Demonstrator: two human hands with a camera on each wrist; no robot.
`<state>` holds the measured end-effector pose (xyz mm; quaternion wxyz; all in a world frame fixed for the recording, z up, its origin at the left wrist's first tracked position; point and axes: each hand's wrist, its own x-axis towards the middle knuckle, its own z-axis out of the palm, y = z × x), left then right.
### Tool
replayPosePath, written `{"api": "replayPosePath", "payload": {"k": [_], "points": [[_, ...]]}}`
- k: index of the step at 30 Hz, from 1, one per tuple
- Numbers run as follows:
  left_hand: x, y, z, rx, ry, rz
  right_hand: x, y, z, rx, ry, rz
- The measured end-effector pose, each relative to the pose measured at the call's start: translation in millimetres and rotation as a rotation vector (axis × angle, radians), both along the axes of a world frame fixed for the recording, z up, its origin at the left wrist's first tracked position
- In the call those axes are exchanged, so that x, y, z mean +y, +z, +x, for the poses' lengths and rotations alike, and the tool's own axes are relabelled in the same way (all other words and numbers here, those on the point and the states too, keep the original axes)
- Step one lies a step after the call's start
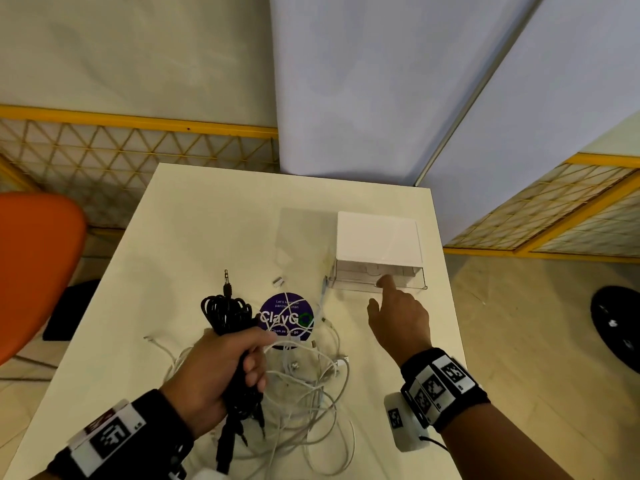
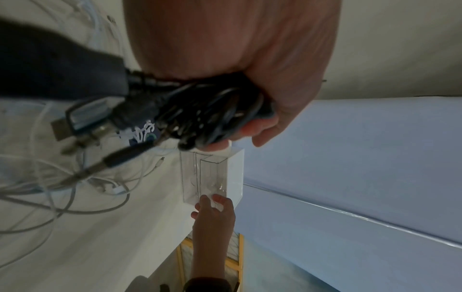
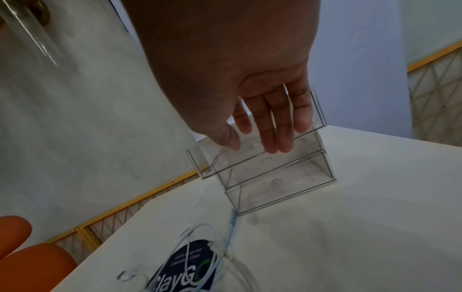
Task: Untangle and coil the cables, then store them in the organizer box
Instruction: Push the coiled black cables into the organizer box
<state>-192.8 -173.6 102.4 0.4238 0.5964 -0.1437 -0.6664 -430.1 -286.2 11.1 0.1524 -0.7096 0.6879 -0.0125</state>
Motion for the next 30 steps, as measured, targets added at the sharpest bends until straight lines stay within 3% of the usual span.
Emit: {"api": "replayPosePath", "payload": {"k": [6,15,21,23,25,28,30], "points": [[-11,-4,-9,0.043,-0.018,0.015,14,3,3,-0.071,-0.044,-0.011],[-22,-2,-32,0.144,-0.045,-0.004,24,-1,-1,0.085,0.001,-0.033],[-31,1,-47,0.138,-0.055,-0.029,31,6,1,0.029,-0.007,0.001],[-35,2,-53,0.069,-0.081,-0.052,35,20,5,-0.087,-0.07,-0.03],[-37,1,-61,-0.001,-0.089,-0.071,41,45,9,-0.367,-0.19,-0.027],[-40,4,-72,-0.034,-0.119,-0.098,59,90,16,-0.925,-0.193,0.261],[-41,9,-77,0.049,-0.142,-0.079,74,108,16,-1.013,-0.055,0.475]]}}
